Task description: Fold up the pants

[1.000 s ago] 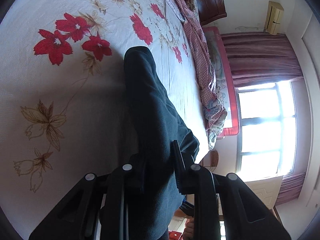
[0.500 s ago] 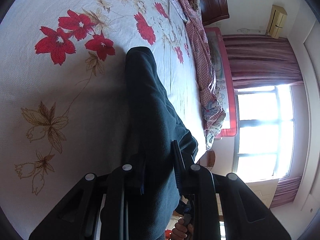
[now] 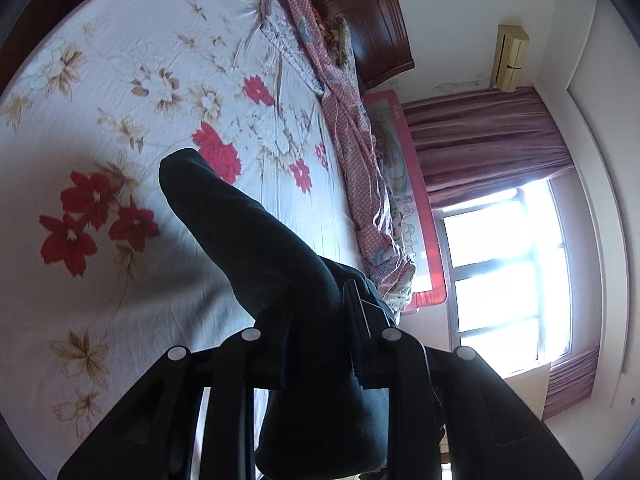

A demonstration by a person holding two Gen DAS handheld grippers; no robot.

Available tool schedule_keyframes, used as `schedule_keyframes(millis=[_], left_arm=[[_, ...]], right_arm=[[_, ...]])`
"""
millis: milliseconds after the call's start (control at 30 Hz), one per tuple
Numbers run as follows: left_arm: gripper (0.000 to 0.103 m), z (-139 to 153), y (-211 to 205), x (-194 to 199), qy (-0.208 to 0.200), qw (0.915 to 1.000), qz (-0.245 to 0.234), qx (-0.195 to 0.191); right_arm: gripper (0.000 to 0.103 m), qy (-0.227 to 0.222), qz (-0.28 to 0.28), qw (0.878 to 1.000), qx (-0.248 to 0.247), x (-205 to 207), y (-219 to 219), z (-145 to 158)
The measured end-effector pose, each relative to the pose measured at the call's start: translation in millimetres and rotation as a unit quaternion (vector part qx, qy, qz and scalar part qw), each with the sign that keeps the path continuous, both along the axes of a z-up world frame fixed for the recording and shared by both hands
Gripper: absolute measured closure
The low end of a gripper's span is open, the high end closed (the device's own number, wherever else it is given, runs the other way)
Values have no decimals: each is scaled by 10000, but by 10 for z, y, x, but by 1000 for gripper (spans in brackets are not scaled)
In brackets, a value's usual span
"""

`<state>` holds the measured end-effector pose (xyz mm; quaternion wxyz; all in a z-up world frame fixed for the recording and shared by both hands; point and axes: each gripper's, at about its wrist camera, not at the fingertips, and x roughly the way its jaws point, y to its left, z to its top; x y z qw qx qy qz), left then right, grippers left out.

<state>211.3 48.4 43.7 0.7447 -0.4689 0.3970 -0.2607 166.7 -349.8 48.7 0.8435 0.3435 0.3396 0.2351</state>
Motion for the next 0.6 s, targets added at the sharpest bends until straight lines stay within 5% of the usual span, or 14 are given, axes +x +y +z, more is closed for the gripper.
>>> schedule_keyframes(millis=[133,200,233,267,367,433,500,600], left_arm=[[78,11,231,75,-368,9992,162,8],[61,-192,404,27,-226,9987,349,296],[36,-359,505,-8,30,9969,493,615],[26,-548,614,-33,408,9923,662,965],[27,-1112,1027,-254,1442,9742,1166,1288],[34,-1182,1182,-398,1347,9755,1388,1048],[33,-1012,1141,-404,1113,9710,1473,1520],[25,-630,751,-204,304,9762,1011,1892]], right_arm=[[70,-176,68,9996,232,254,109,-236],[50,603,-6,9980,198,401,79,-651],[41,1121,-18,9935,182,425,63,-920],[41,1550,-112,9878,22,404,49,-1110],[41,1361,-397,9891,398,30,-179,-1216],[41,1374,-654,9867,568,-141,-361,-1180],[41,1239,-824,9862,728,-161,-475,-1054],[41,746,-693,9902,961,86,-383,-698]])
